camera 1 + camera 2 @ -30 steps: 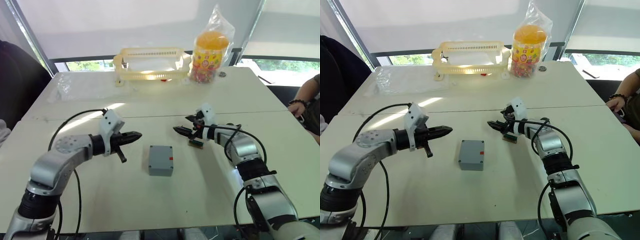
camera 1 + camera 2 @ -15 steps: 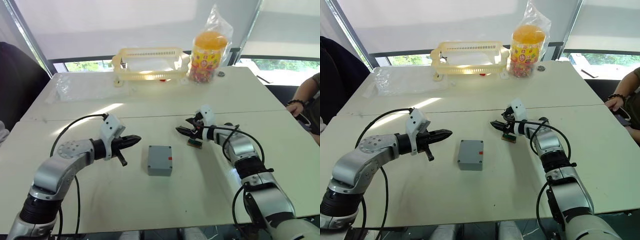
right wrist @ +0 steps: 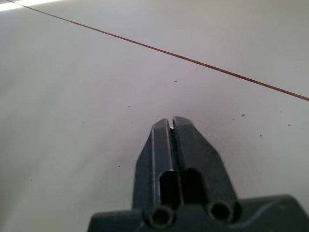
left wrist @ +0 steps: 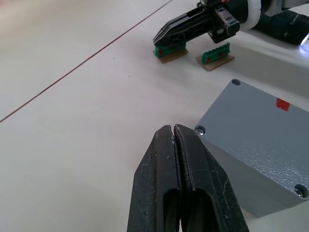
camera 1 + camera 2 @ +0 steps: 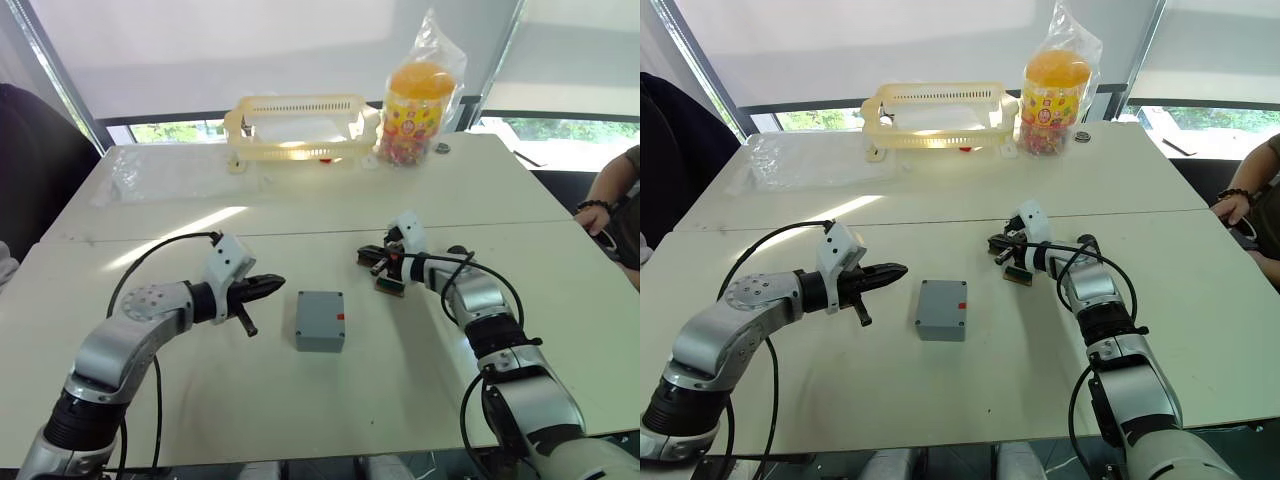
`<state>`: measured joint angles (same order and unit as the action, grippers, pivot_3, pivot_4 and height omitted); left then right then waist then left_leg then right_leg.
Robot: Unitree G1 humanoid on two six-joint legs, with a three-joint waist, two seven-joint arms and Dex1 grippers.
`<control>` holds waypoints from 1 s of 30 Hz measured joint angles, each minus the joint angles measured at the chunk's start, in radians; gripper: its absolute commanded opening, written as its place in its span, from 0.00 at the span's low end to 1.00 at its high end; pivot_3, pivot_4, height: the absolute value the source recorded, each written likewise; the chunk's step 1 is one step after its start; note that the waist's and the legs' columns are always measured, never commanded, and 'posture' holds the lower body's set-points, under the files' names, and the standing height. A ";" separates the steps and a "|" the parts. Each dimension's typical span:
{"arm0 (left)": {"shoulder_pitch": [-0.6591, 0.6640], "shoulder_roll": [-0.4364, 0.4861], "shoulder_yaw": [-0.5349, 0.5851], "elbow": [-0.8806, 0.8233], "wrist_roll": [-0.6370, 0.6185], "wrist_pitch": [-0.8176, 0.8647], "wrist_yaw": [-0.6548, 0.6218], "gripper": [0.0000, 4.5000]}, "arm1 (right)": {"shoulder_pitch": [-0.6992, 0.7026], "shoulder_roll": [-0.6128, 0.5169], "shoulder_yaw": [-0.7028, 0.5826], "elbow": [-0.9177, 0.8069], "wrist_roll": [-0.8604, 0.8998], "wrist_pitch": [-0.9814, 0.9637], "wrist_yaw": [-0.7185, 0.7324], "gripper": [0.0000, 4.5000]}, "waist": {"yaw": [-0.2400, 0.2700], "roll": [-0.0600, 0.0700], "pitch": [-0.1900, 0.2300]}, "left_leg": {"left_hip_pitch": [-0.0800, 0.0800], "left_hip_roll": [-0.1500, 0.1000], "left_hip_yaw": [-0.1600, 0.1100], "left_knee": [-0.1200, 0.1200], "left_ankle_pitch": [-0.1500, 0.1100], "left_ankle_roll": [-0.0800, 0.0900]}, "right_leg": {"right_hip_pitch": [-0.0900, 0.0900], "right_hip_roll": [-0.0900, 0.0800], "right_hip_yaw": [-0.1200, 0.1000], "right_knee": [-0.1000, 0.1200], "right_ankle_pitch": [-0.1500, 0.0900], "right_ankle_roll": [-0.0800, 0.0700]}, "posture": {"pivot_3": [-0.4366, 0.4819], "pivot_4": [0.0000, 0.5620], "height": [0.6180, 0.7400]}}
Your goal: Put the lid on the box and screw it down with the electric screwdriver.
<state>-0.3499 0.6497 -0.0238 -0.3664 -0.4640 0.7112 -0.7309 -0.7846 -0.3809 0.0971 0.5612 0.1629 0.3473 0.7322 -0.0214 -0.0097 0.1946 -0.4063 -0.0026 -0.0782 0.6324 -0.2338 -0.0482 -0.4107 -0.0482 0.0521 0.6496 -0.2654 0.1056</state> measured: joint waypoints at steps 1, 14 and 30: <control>0.000 0.000 0.000 0.004 0.003 -0.002 -0.003 0.00 | 0.000 0.001 0.000 0.000 0.000 0.000 0.000 0.00 | 0.000 0.000 0.000 | 0.000 0.000 0.000 0.000 0.000 0.000 | 0.000 0.000 0.000 0.000 0.000 0.000 | 0.48 0.27 1.00; 0.002 0.000 -0.001 0.013 0.021 -0.024 -0.015 0.00 | 0.000 0.001 -0.009 0.000 -0.002 0.000 -0.002 0.00 | 0.000 0.000 0.000 | 0.000 0.000 0.000 0.000 0.000 0.000 | 0.000 0.000 0.000 0.000 0.000 0.000 | 0.48 0.27 1.00; 0.012 -0.010 -0.004 0.034 0.040 -0.036 -0.034 0.00 | 0.001 0.003 -0.059 -0.066 0.018 0.019 0.001 0.00 | 0.000 0.000 0.000 | 0.000 0.000 0.000 0.000 0.000 0.000 | 0.000 0.000 0.000 0.000 0.000 0.000 | 0.48 0.27 1.00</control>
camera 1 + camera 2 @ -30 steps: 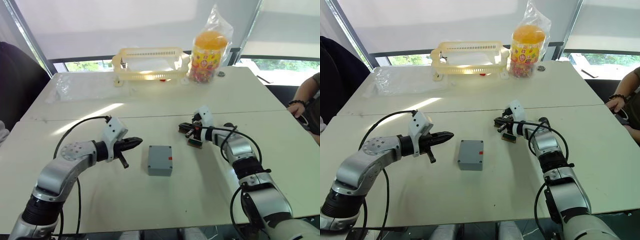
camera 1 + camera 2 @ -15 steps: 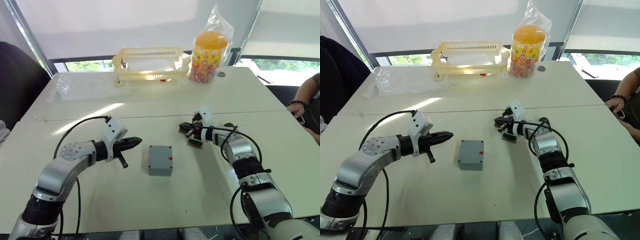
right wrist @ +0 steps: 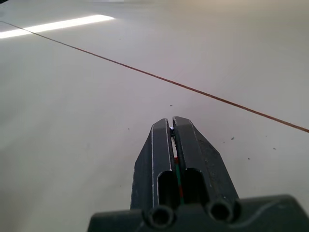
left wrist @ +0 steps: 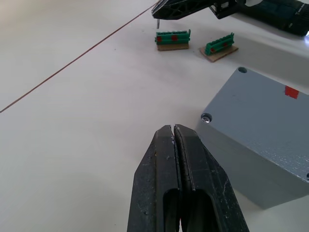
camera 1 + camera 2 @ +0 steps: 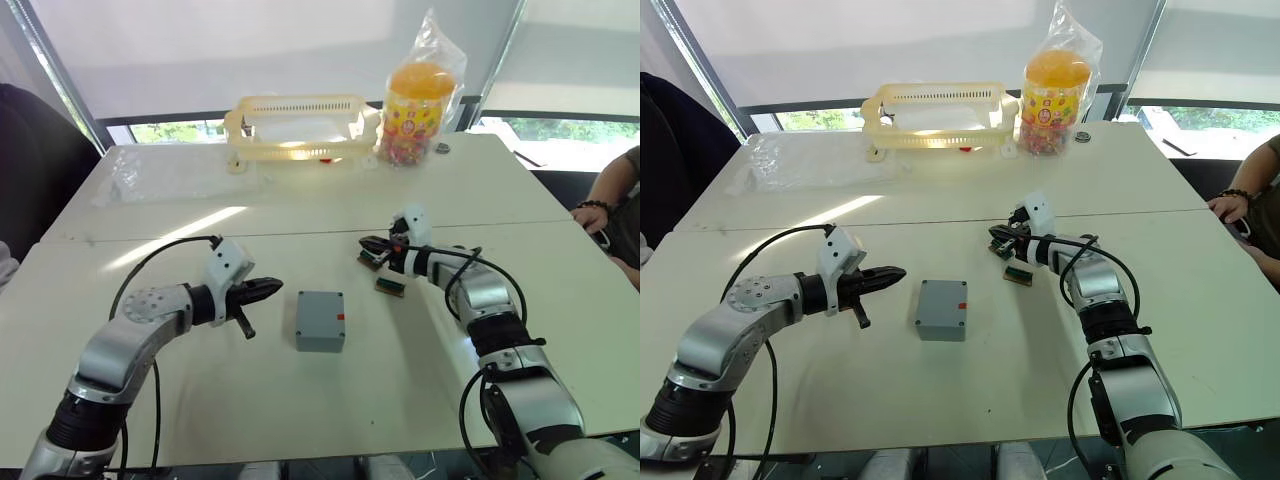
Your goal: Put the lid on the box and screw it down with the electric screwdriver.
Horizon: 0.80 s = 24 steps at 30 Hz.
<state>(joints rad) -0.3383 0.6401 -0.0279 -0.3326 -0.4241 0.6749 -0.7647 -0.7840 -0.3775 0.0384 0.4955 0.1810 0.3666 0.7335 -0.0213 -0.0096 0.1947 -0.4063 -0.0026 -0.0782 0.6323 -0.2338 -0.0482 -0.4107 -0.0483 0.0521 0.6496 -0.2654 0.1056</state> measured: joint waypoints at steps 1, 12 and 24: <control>0.001 0.002 0.000 0.000 0.000 -0.001 -0.003 0.00 | 0.001 -0.005 -0.008 -0.027 0.004 0.010 0.002 0.00 | 0.000 0.000 0.000 | 0.000 0.000 0.000 0.000 0.000 0.000 | 0.000 0.000 0.000 0.000 0.000 0.000 | 0.48 0.27 1.00; 0.022 0.158 0.036 -0.083 -0.070 0.042 -0.135 0.00 | 0.218 -0.104 -0.030 -0.614 0.213 0.304 0.098 0.00 | 0.001 0.000 0.000 | 0.000 0.000 -0.001 0.000 0.000 0.000 | 0.000 0.000 0.000 0.000 0.000 0.000 | 0.48 0.27 1.00; 0.028 0.200 0.039 -0.120 -0.126 0.066 -0.187 0.00 | 0.331 -0.120 0.008 -0.773 0.272 0.386 0.085 0.00 | 0.002 0.000 0.000 | 0.000 0.000 -0.001 0.000 0.000 0.000 | 0.000 0.000 0.000 0.000 0.000 0.000 | 0.48 0.27 1.00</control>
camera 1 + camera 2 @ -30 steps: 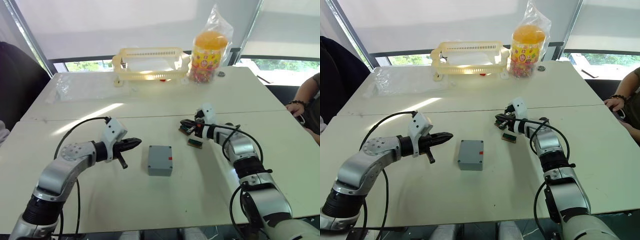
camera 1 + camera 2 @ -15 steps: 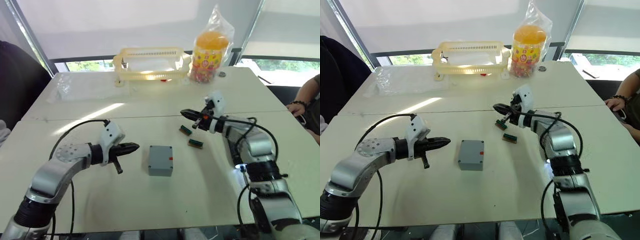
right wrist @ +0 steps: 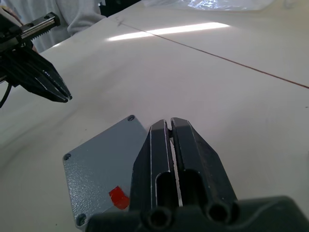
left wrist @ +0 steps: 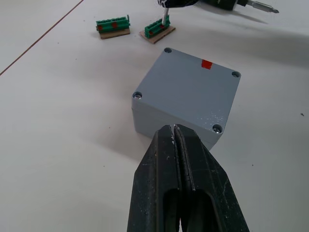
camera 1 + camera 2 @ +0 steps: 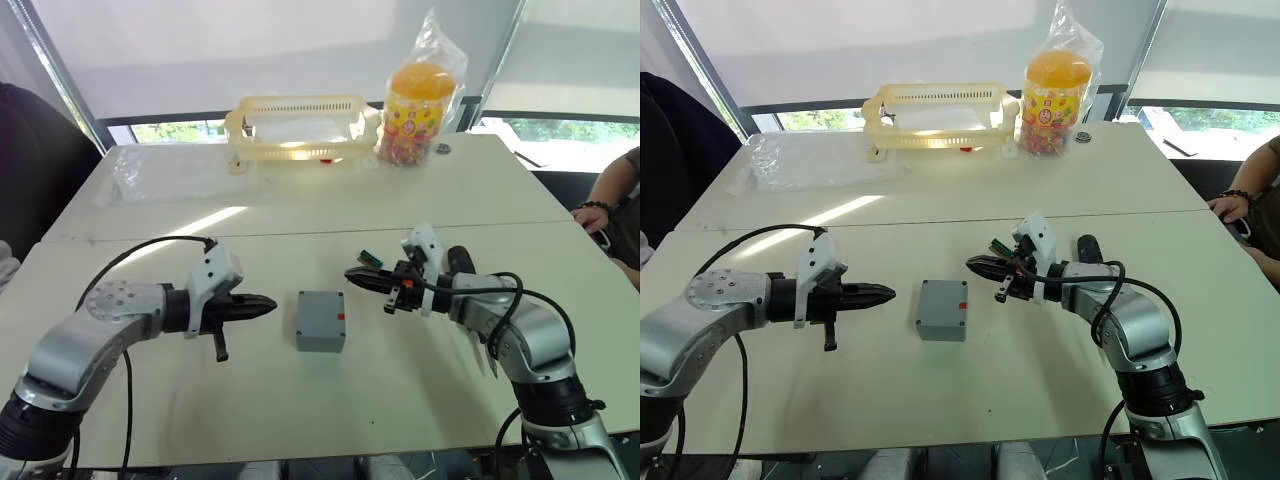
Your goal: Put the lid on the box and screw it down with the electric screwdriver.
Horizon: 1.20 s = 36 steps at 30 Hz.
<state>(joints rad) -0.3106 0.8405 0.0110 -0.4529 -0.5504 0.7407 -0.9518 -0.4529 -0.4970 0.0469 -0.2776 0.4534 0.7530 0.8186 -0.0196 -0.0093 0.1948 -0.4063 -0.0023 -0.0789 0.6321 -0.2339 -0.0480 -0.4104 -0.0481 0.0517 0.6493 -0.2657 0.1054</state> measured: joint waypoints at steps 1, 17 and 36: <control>0.000 -0.001 -0.002 0.000 -0.001 0.000 0.000 0.00 | 0.003 0.001 0.006 0.000 0.001 0.001 -0.001 0.00 | 0.000 0.000 0.000 | 0.000 0.000 0.000 0.000 0.000 0.000 | 0.000 0.000 0.000 0.000 0.000 0.000 | 0.48 0.27 1.00; 0.001 -0.011 -0.019 -0.001 -0.006 0.014 0.026 0.00 | 0.021 0.004 0.047 -0.001 0.001 0.000 -0.015 0.00 | 0.000 0.000 0.000 | 0.000 0.000 0.000 0.000 0.000 0.000 | 0.000 0.000 0.000 0.000 0.000 0.000 | 0.48 0.27 1.00; 0.004 -0.018 -0.028 -0.001 -0.004 0.013 0.045 0.00 | 0.018 0.006 0.082 0.047 -0.029 -0.051 -0.013 0.00 | 0.000 0.000 0.000 | 0.000 0.000 0.000 0.000 0.000 0.000 | 0.000 0.000 0.000 0.000 0.000 0.000 | 0.48 0.27 1.00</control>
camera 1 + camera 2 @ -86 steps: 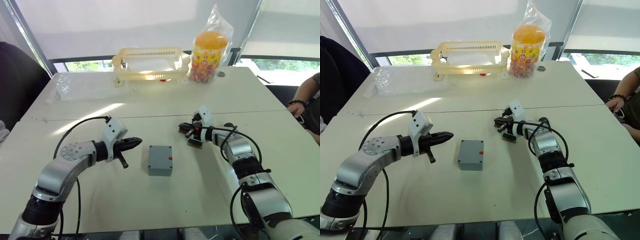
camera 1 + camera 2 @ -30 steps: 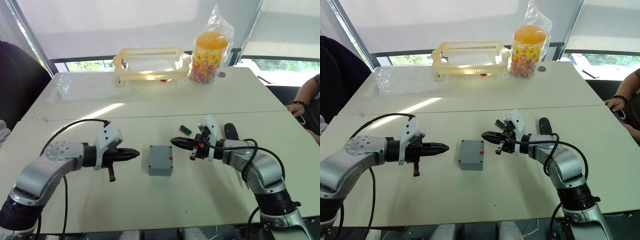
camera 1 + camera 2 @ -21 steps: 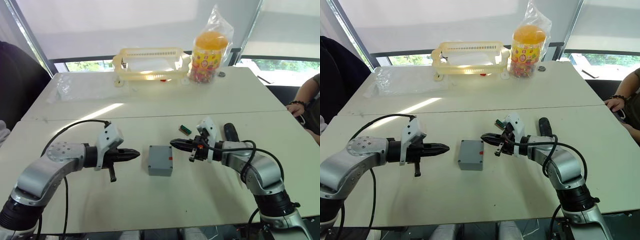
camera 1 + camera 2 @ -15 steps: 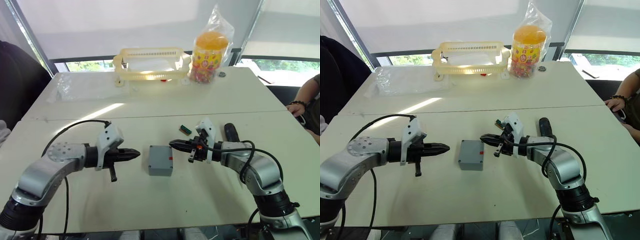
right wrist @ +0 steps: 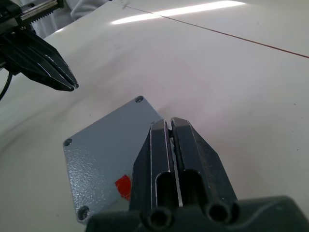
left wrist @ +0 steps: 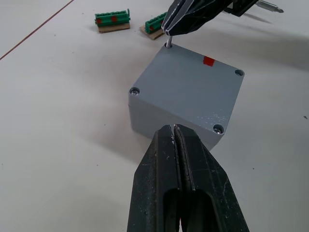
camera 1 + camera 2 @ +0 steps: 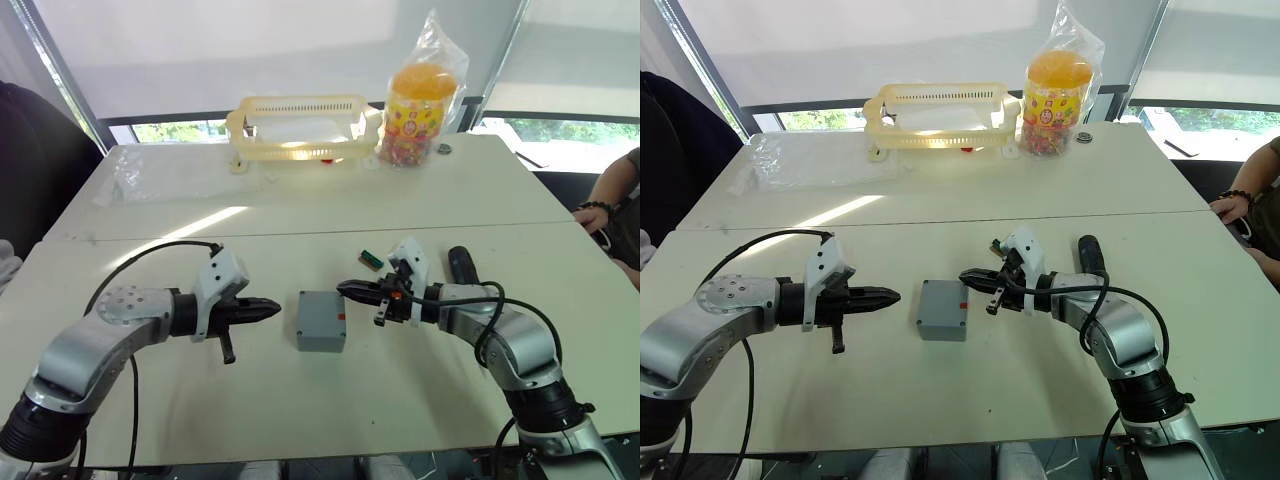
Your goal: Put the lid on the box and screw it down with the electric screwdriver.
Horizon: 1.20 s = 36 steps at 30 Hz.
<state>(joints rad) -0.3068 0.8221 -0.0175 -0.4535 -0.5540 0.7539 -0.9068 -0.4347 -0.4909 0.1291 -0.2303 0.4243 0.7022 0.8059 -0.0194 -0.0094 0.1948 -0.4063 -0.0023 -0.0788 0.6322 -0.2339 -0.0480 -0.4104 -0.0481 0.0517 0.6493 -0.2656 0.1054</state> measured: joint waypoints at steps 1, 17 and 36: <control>0.000 -0.001 0.000 0.000 0.000 0.000 0.001 0.00 | 0.000 0.000 0.006 0.003 -0.008 -0.005 0.000 0.00 | 0.000 0.000 0.000 | 0.000 0.000 0.000 0.000 0.000 0.000 | 0.000 0.000 0.000 0.000 0.000 0.000 | 0.48 0.27 1.00; -0.020 -0.004 0.000 0.000 -0.002 0.001 0.000 0.00 | -0.009 -0.003 0.017 0.022 -0.027 -0.022 0.026 0.65 | 0.000 0.000 0.000 | 0.000 0.000 0.000 0.000 0.000 0.000 | 0.000 0.000 0.000 0.000 0.000 0.000 | 0.48 0.27 1.00; -0.135 -0.006 -0.061 -0.071 -0.035 -0.005 -0.126 0.00 | -0.186 -0.625 -0.213 0.062 0.148 0.535 0.075 0.99 | 0.000 0.000 0.000 | 0.000 0.000 0.002 0.000 0.000 0.000 | 0.000 -0.001 0.001 -0.002 0.000 0.000 | 0.48 0.27 1.00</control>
<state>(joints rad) -0.4421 0.8166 -0.0787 -0.5248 -0.5891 0.7486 -1.0329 -0.6203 -1.1163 -0.0836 -0.1680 0.5719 1.2377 0.8807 -0.0192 -0.0093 0.1949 -0.4066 -0.0024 -0.0770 0.6324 -0.2341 -0.0477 -0.4102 -0.0487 0.0525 0.6472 -0.2659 0.1050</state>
